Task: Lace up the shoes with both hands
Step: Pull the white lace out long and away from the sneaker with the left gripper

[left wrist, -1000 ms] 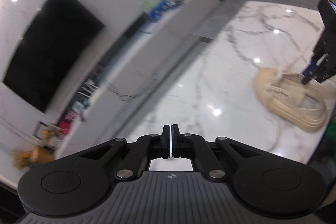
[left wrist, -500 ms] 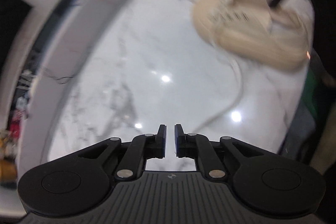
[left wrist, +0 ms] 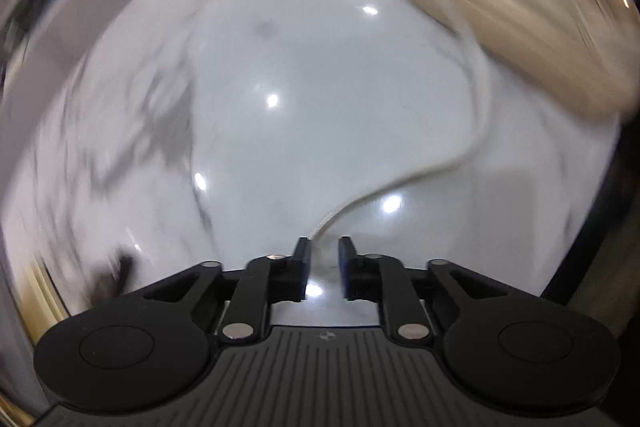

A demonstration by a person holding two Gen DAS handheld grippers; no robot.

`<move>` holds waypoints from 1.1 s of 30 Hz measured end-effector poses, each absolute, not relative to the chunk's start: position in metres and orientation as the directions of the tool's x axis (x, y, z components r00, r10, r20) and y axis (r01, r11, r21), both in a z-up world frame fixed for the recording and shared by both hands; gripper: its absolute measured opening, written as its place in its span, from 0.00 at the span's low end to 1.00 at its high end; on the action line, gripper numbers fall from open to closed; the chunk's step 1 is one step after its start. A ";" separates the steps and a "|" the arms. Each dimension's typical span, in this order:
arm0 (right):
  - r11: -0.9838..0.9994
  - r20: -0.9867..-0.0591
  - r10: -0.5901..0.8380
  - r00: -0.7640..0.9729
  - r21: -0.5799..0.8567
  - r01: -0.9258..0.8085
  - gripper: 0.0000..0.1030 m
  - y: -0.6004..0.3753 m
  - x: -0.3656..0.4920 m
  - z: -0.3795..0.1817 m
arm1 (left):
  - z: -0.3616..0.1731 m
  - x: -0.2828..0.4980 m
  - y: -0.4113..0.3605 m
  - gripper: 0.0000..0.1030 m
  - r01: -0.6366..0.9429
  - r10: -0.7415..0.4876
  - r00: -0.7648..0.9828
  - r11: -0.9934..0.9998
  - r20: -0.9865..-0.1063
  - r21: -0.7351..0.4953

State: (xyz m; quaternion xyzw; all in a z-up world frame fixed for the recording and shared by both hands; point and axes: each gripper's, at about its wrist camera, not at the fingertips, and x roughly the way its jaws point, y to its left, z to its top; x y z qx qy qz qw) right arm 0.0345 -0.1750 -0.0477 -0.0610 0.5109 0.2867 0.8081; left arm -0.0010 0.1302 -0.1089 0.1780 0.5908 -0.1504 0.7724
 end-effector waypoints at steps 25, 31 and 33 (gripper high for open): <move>0.805 -0.847 0.382 0.371 0.107 -0.583 0.30 -0.171 0.025 -0.045 | -0.109 0.022 0.168 0.17 -0.520 -0.073 0.187 0.838 -0.980 -0.162; 0.802 -0.844 0.382 0.377 0.100 -0.589 0.32 -0.172 0.024 -0.044 | -0.107 0.020 0.175 0.17 -0.578 -0.113 0.214 0.786 -0.970 -0.220; 0.801 -0.842 0.386 0.376 0.103 -0.590 0.32 -0.171 0.025 -0.045 | -0.106 0.022 0.174 0.17 -0.579 -0.118 0.220 0.783 -0.968 -0.227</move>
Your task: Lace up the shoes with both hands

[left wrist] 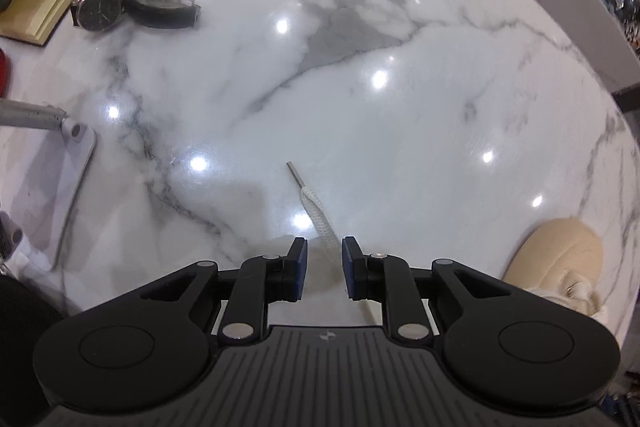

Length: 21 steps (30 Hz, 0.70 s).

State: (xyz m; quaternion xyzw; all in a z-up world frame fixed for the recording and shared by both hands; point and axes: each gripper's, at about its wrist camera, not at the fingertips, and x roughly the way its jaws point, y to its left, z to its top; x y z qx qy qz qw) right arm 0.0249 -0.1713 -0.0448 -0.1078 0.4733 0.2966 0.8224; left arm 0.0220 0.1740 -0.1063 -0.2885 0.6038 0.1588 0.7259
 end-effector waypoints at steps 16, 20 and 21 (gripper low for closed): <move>0.798 -0.837 0.390 0.383 0.100 -0.594 0.32 -0.173 0.023 -0.043 | -0.115 0.044 0.159 0.17 -0.521 -0.059 0.191 0.840 -0.980 -0.152; 0.797 -0.837 0.392 0.382 0.102 -0.595 0.32 -0.172 0.022 -0.043 | -0.117 0.045 0.159 0.17 -0.509 -0.058 0.184 0.849 -0.981 -0.145; 0.797 -0.837 0.392 0.382 0.102 -0.595 0.32 -0.172 0.022 -0.043 | -0.118 0.045 0.159 0.17 -0.505 -0.061 0.181 0.851 -0.982 -0.146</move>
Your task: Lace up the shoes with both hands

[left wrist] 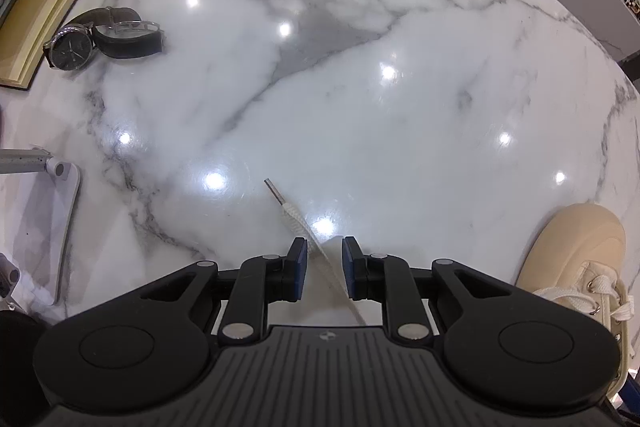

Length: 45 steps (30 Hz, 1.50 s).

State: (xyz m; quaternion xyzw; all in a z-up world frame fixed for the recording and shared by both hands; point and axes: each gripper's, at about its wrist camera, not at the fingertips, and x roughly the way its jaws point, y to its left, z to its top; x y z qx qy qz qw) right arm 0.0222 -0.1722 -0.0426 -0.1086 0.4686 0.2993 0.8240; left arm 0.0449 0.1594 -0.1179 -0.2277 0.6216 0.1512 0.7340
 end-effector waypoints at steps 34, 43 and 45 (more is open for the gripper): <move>0.822 -0.841 0.346 0.416 0.059 -0.566 0.37 -0.171 0.023 -0.047 | -0.080 0.029 0.141 0.01 -0.171 -0.052 0.399 0.977 -0.915 -0.130; 0.848 -0.857 0.289 0.426 0.023 -0.529 0.40 -0.170 0.028 -0.059 | -0.024 0.019 0.128 0.00 -0.050 0.037 0.523 0.999 -0.851 0.012; 0.856 -0.858 0.296 0.420 0.042 -0.516 0.40 -0.173 0.029 -0.059 | -0.011 0.019 0.132 0.00 -0.056 0.092 0.552 0.996 -0.829 0.074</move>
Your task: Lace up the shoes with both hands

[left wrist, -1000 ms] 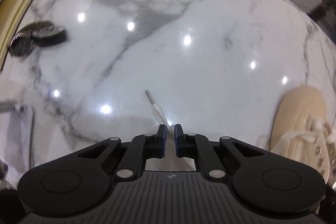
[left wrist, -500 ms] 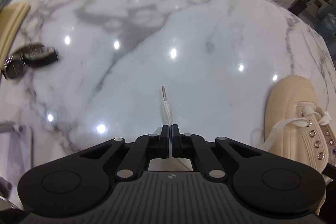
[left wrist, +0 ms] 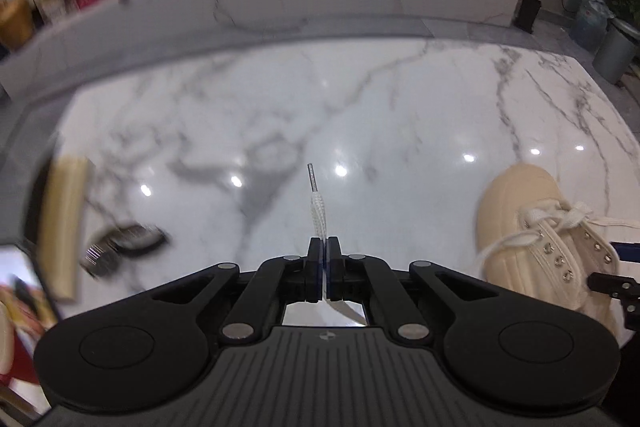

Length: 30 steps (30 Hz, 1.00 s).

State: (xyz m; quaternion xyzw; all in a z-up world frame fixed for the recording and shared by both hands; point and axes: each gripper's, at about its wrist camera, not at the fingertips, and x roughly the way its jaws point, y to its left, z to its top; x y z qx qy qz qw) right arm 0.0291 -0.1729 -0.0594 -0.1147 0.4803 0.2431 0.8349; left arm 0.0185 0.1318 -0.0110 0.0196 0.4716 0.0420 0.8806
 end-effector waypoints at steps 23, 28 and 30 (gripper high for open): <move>0.833 -0.828 0.374 0.417 0.103 -0.543 0.34 -0.170 0.033 -0.041 | 0.068 0.020 0.183 0.01 -0.274 0.464 0.647 0.882 -0.605 0.384; 0.818 -0.823 0.393 0.409 0.110 -0.565 0.34 -0.166 0.033 -0.039 | 0.064 0.022 0.172 0.01 -0.238 0.438 0.664 0.892 -0.606 0.384; 0.811 -0.824 0.398 0.404 0.110 -0.574 0.34 -0.164 0.034 -0.040 | 0.062 0.021 0.166 0.01 -0.208 0.407 0.680 0.905 -0.610 0.371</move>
